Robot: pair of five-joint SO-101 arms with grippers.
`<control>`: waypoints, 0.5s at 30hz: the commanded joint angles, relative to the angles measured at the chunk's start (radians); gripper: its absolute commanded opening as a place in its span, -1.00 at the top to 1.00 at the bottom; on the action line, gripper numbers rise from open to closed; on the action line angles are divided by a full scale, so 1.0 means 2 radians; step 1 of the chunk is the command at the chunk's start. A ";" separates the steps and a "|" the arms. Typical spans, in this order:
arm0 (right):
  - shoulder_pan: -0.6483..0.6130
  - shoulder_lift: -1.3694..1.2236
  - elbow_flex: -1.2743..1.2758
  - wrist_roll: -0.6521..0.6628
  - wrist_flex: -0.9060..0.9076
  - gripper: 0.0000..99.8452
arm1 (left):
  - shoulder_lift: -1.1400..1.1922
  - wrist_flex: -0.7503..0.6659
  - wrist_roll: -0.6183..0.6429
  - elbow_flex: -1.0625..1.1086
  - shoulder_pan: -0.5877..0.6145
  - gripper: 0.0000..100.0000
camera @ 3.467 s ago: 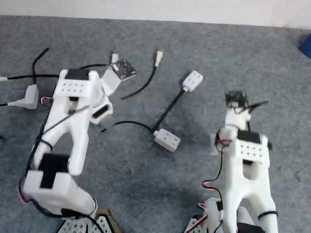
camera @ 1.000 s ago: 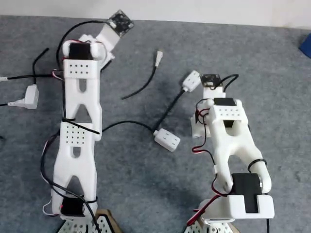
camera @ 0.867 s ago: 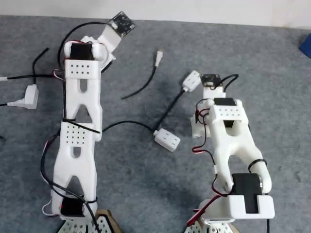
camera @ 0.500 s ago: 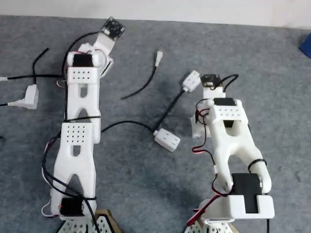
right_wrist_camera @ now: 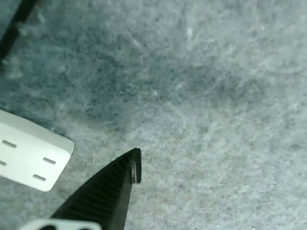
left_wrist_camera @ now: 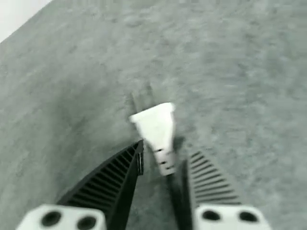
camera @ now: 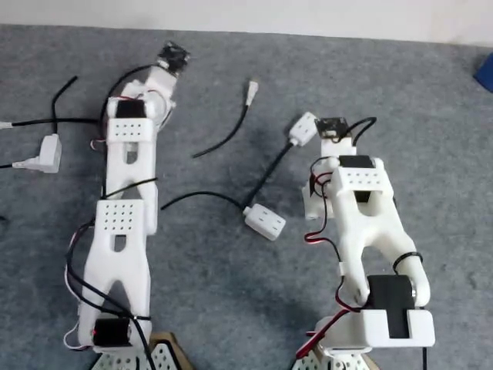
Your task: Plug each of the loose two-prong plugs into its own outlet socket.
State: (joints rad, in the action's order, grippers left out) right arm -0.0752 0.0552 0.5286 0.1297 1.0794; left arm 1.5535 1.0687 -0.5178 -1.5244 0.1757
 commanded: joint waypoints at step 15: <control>0.030 0.009 -0.006 0.008 0.003 -0.14 | -0.124 0.136 -0.047 -0.066 -0.050 0.99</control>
State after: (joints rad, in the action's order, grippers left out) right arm -0.0675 0.0552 0.5286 0.1358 1.0794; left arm 1.4461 1.2068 -0.6038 -1.5796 0.1312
